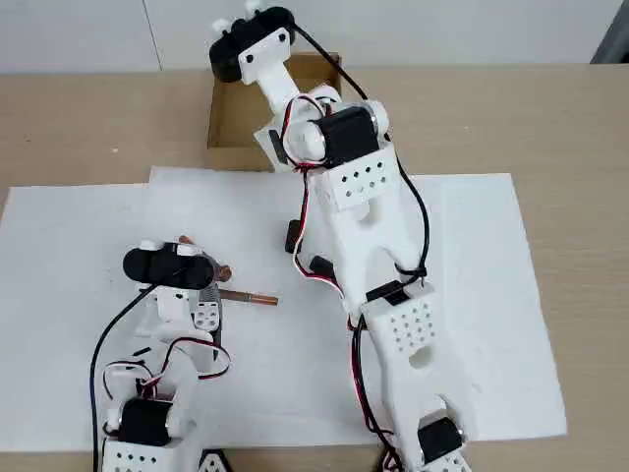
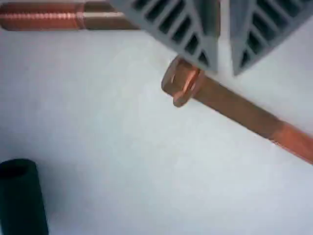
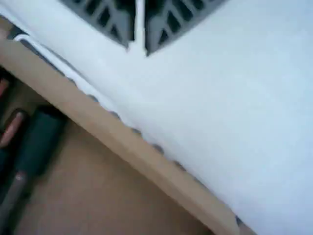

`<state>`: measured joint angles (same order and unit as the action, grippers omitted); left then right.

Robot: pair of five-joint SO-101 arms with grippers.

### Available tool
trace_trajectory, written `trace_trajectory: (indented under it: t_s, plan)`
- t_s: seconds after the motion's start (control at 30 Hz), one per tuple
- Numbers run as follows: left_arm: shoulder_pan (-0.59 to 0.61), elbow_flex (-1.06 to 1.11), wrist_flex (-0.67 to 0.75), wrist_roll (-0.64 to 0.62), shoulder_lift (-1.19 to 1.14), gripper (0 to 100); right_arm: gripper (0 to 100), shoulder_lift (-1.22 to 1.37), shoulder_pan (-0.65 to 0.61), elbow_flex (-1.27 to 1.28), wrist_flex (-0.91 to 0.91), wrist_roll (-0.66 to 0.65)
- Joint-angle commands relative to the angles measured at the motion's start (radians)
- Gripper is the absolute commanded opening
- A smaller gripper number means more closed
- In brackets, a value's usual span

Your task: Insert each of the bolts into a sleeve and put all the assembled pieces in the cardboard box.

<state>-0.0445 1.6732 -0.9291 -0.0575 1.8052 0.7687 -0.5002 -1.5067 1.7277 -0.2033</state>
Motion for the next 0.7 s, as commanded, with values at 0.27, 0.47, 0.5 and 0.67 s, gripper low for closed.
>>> trace_trajectory:
  t_s: [0.27,0.47,0.5,0.67]
  plan:
    - [0.008,-0.005,-0.006,0.000,0.011,1,0.4,-0.467,-0.004,0.704,0.002,0.009]
    - [0.008,-0.005,-0.006,0.000,0.011,1,0.4,-0.565,-0.002,0.990,0.002,0.006]
    - [0.008,-0.005,-0.006,0.000,0.011,1,0.4,-0.573,-0.002,1.030,0.002,0.006]
    - [0.008,-0.005,-0.006,0.000,0.011,1,0.7,-0.585,-0.001,1.169,0.001,-0.006]
